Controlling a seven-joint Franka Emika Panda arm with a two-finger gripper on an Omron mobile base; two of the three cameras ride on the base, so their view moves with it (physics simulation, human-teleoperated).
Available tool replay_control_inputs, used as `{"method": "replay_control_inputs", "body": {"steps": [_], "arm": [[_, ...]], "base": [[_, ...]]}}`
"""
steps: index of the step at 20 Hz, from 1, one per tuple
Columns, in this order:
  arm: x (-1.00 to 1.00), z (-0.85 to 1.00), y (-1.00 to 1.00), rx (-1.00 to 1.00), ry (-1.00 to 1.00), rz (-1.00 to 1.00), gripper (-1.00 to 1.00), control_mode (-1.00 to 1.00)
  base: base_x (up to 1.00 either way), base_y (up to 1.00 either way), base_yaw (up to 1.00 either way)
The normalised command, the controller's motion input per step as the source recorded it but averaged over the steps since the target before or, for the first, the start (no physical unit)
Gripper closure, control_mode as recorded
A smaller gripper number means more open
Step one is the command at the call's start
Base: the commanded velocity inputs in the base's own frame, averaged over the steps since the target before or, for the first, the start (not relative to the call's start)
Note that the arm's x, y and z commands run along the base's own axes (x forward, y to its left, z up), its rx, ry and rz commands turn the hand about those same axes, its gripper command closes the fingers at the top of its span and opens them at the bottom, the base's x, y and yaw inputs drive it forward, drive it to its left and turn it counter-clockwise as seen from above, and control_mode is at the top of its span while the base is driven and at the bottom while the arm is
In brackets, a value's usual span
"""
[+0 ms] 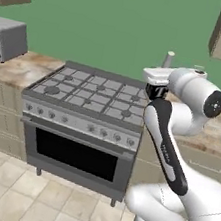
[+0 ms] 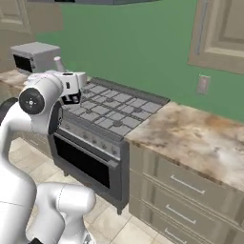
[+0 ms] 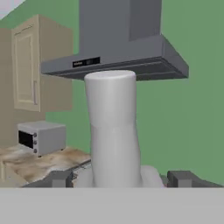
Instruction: Open the cabinet directly in front. Then move the liquor and the cup to the dining counter with the candle on it.
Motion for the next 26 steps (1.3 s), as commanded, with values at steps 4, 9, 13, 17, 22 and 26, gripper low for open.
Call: {"method": "replay_control_inputs", "body": {"steps": [4,9,13,17,22,26], "arm": [[0.0,0.0,0.0,0.0,0.0,0.0,1.0,1.0],[0.0,0.0,0.0,0.0,0.0,0.0,1.0,1.0],[0.0,0.0,0.0,0.0,0.0,0.0,1.0,1.0],[0.0,0.0,0.0,0.0,0.0,0.0,1.0,1.0],[0.0,0.0,0.0,0.0,0.0,0.0,1.0,1.0],[0.0,0.0,0.0,0.0,0.0,0.0,1.0,1.0]], "base": [[0.0,0.47,0.75],[0.0,0.35,0.73],[0.03,0.49,0.69],[0.47,0.68,0.48],[0.99,0.9,0.27],[1.0,1.0,0.13]]}}
